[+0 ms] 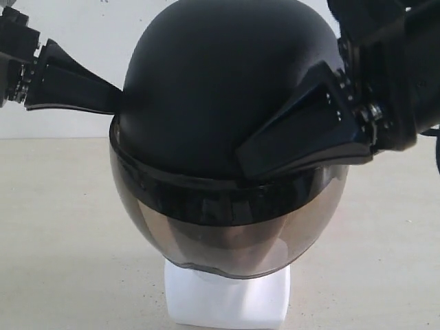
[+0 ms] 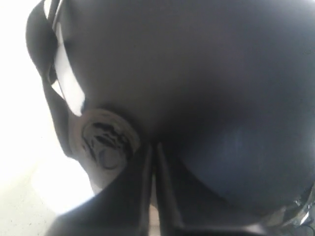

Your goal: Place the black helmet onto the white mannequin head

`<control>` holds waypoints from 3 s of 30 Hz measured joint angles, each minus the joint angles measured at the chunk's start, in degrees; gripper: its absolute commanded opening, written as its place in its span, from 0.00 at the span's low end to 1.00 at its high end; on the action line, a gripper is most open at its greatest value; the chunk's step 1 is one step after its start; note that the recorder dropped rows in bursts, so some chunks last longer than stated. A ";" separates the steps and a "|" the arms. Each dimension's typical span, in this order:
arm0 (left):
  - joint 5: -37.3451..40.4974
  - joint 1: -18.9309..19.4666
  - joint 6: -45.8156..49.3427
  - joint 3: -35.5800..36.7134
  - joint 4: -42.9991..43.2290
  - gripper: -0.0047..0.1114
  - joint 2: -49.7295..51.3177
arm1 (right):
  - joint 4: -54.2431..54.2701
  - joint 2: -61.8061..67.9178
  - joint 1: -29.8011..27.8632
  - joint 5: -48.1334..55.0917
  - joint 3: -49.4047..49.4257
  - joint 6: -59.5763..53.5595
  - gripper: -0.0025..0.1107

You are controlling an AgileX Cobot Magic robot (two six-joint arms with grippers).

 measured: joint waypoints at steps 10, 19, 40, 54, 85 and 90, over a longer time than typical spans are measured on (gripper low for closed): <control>3.00 -0.69 0.76 0.20 2.91 0.08 -4.74 | -13.09 -11.23 -0.45 -10.07 0.85 8.21 0.02; 1.49 0.07 -3.95 0.20 10.23 0.08 -9.62 | -32.43 -16.46 -0.94 -21.56 1.37 22.12 0.02; -0.82 0.27 -10.09 0.64 14.57 0.08 -9.62 | -36.05 -15.64 -0.94 -31.65 10.56 23.05 0.02; -7.55 0.27 -10.86 6.14 17.49 0.08 -9.62 | -26.58 -15.64 -1.03 -33.90 10.56 16.92 0.02; -9.35 0.27 -10.96 6.14 14.17 0.08 -9.62 | -27.55 -18.82 -1.03 -36.49 10.58 17.57 0.02; -8.82 0.27 -10.96 6.14 14.05 0.08 -9.62 | -31.41 -20.41 -1.03 -36.40 10.58 20.66 0.02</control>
